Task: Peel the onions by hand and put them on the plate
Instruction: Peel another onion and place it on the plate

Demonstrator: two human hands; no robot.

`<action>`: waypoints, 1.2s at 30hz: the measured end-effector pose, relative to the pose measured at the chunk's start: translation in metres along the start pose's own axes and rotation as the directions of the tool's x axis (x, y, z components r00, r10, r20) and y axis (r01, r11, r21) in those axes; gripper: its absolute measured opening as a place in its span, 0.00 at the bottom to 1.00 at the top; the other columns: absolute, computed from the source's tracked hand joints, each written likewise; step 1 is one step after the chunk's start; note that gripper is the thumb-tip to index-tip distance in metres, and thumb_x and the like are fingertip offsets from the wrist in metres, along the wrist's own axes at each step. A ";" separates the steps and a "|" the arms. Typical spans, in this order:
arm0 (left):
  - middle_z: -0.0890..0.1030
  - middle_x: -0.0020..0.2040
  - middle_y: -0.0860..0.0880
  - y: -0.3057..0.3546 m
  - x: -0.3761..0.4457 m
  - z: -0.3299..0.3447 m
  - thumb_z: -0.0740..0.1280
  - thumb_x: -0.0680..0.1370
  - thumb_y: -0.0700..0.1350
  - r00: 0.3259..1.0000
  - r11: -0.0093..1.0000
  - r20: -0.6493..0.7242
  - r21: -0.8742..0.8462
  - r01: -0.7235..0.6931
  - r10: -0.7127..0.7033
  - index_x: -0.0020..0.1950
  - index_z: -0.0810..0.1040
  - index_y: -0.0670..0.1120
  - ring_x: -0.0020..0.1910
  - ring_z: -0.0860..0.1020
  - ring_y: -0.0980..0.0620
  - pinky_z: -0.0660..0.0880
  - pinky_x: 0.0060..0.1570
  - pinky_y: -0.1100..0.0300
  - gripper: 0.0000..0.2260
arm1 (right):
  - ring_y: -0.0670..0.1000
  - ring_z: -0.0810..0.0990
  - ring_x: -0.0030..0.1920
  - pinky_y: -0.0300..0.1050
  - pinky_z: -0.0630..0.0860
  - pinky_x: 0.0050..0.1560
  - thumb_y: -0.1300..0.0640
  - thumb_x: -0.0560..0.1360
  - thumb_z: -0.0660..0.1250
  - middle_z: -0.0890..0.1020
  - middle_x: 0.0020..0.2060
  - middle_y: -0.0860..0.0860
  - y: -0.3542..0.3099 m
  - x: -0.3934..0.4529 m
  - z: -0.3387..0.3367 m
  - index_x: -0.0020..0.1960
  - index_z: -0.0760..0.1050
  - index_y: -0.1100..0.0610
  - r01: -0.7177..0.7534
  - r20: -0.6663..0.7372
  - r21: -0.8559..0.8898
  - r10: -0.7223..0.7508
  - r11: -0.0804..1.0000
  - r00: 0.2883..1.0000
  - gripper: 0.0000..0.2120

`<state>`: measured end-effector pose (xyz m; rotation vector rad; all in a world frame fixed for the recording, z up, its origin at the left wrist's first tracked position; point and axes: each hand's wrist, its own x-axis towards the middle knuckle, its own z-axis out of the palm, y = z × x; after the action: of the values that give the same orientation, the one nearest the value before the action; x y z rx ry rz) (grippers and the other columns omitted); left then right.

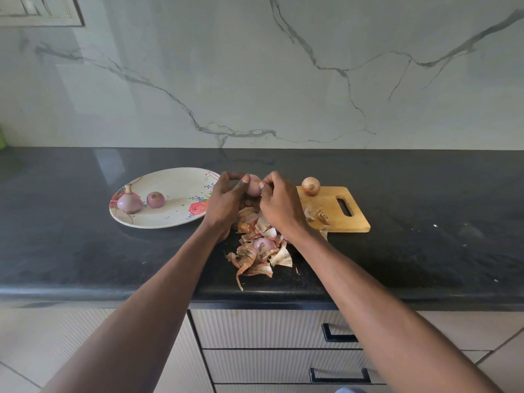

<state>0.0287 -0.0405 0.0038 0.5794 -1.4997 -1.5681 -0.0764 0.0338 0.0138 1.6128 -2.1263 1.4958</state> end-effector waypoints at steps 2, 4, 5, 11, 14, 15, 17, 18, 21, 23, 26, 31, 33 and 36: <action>0.81 0.54 0.36 0.000 0.000 0.000 0.63 0.84 0.42 1.000 1.000 -0.010 -0.027 -0.007 0.007 0.64 0.69 0.38 0.46 0.85 0.43 0.82 0.45 0.52 0.11 | 0.48 0.76 0.42 0.41 0.73 0.40 0.63 0.79 0.65 0.78 0.42 0.51 -0.002 0.002 -0.003 0.49 0.75 0.62 -0.066 -0.010 0.124 0.068 0.990 0.998 0.02; 0.80 0.55 0.35 0.001 0.002 0.000 0.61 0.85 0.40 1.000 0.995 -0.017 -0.102 0.005 -0.007 0.62 0.69 0.39 0.47 0.84 0.40 0.83 0.48 0.48 0.08 | 0.45 0.76 0.45 0.34 0.73 0.40 0.68 0.76 0.65 0.79 0.45 0.49 0.000 0.003 -0.005 0.53 0.76 0.59 -0.097 -0.042 0.182 0.106 0.979 0.993 0.08; 0.80 0.55 0.35 0.001 0.004 -0.001 0.60 0.85 0.39 1.000 0.990 -0.018 -0.139 0.018 -0.021 0.62 0.69 0.38 0.48 0.84 0.39 0.83 0.50 0.48 0.07 | 0.44 0.76 0.48 0.32 0.74 0.43 0.70 0.75 0.65 0.79 0.49 0.49 0.001 0.003 -0.006 0.56 0.77 0.58 -0.104 -0.050 0.185 0.115 0.977 0.992 0.13; 0.79 0.58 0.34 0.002 0.004 -0.002 0.56 0.85 0.36 0.995 0.963 0.032 -0.253 0.095 -0.090 0.67 0.69 0.34 0.54 0.84 0.42 0.81 0.56 0.53 0.12 | 0.46 0.81 0.48 0.33 0.76 0.49 0.60 0.74 0.74 0.83 0.50 0.52 0.003 0.003 -0.007 0.54 0.84 0.60 -0.053 -0.089 0.186 0.071 0.981 0.994 0.09; 0.79 0.59 0.36 0.004 0.001 0.000 0.58 0.85 0.36 0.995 0.971 0.066 -0.222 0.090 -0.077 0.65 0.71 0.37 0.55 0.83 0.44 0.81 0.57 0.54 0.10 | 0.45 0.81 0.46 0.30 0.75 0.45 0.62 0.73 0.74 0.84 0.47 0.51 0.002 0.004 -0.006 0.51 0.85 0.60 -0.063 -0.097 0.210 0.085 0.976 0.992 0.07; 0.80 0.60 0.37 0.003 0.001 0.000 0.59 0.84 0.37 0.995 0.976 0.082 -0.201 0.079 -0.064 0.64 0.73 0.39 0.55 0.83 0.44 0.81 0.57 0.53 0.09 | 0.45 0.81 0.45 0.33 0.77 0.46 0.62 0.73 0.74 0.85 0.45 0.50 0.002 0.004 -0.007 0.50 0.85 0.59 -0.088 -0.104 0.224 0.113 0.971 0.988 0.06; 0.81 0.60 0.39 0.003 0.000 0.000 0.63 0.83 0.39 0.993 0.985 0.111 -0.165 0.056 -0.038 0.63 0.75 0.41 0.56 0.82 0.44 0.80 0.57 0.52 0.09 | 0.44 0.81 0.42 0.36 0.78 0.44 0.63 0.74 0.73 0.84 0.42 0.48 0.003 0.005 -0.009 0.48 0.84 0.59 -0.144 -0.102 0.258 0.176 0.955 0.979 0.03; 0.82 0.60 0.40 0.003 0.000 -0.001 0.64 0.82 0.38 0.992 0.985 0.118 -0.162 0.053 -0.034 0.63 0.75 0.42 0.56 0.82 0.44 0.80 0.57 0.52 0.10 | 0.43 0.81 0.41 0.34 0.77 0.42 0.63 0.75 0.72 0.83 0.41 0.48 0.003 0.005 -0.009 0.48 0.84 0.59 -0.166 -0.091 0.260 0.195 0.951 0.977 0.03; 0.83 0.57 0.42 0.003 0.000 -0.001 0.65 0.81 0.37 0.992 0.977 0.118 -0.205 0.061 -0.037 0.62 0.75 0.42 0.55 0.83 0.44 0.80 0.59 0.52 0.10 | 0.44 0.78 0.43 0.31 0.73 0.38 0.61 0.78 0.68 0.80 0.42 0.47 0.001 0.006 -0.008 0.50 0.81 0.59 -0.205 -0.039 0.218 0.219 0.954 0.975 0.03; 0.83 0.58 0.40 0.002 -0.001 0.000 0.66 0.80 0.36 0.994 0.971 0.104 -0.230 0.067 -0.044 0.62 0.75 0.40 0.56 0.83 0.42 0.80 0.60 0.51 0.10 | 0.48 0.79 0.45 0.40 0.77 0.42 0.59 0.80 0.65 0.80 0.43 0.48 -0.001 0.007 -0.008 0.50 0.79 0.57 -0.252 0.018 0.235 0.255 0.939 0.967 0.04; 0.82 0.59 0.37 0.003 -0.001 -0.001 0.72 0.74 0.39 0.996 0.965 0.068 -0.253 0.065 -0.049 0.63 0.73 0.37 0.55 0.84 0.41 0.81 0.58 0.50 0.19 | 0.54 0.82 0.45 0.56 0.82 0.45 0.61 0.78 0.65 0.81 0.41 0.51 -0.003 0.008 -0.010 0.45 0.78 0.56 -0.300 0.063 0.364 0.298 0.882 0.953 0.04; 0.85 0.56 0.40 0.005 -0.002 -0.002 0.75 0.69 0.39 0.997 0.973 0.078 -0.225 0.047 -0.030 0.64 0.72 0.37 0.55 0.84 0.42 0.81 0.56 0.52 0.25 | 0.56 0.85 0.41 0.58 0.83 0.43 0.54 0.76 0.72 0.85 0.38 0.51 0.002 0.005 -0.011 0.42 0.81 0.54 -0.336 0.080 0.374 0.330 0.865 0.940 0.05; 0.85 0.55 0.41 0.005 -0.002 -0.002 0.76 0.69 0.39 0.996 0.980 0.088 -0.197 0.042 -0.025 0.64 0.72 0.38 0.55 0.84 0.42 0.81 0.57 0.50 0.25 | 0.56 0.85 0.39 0.56 0.84 0.42 0.55 0.74 0.74 0.85 0.37 0.52 0.004 0.006 -0.011 0.39 0.82 0.53 -0.372 0.105 0.408 0.362 0.834 0.926 0.06; 0.86 0.54 0.41 0.006 -0.003 -0.001 0.77 0.68 0.39 0.995 0.983 0.095 -0.179 0.042 -0.025 0.60 0.75 0.41 0.55 0.84 0.42 0.80 0.59 0.48 0.22 | 0.51 0.83 0.38 0.47 0.83 0.43 0.61 0.73 0.75 0.84 0.34 0.50 0.004 0.009 -0.014 0.36 0.81 0.54 -0.437 0.098 0.486 0.449 0.757 0.888 0.08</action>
<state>0.0328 -0.0384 0.0085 0.4349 -1.4025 -1.7565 -0.0899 0.0375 0.0230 1.2120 -2.3565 2.3638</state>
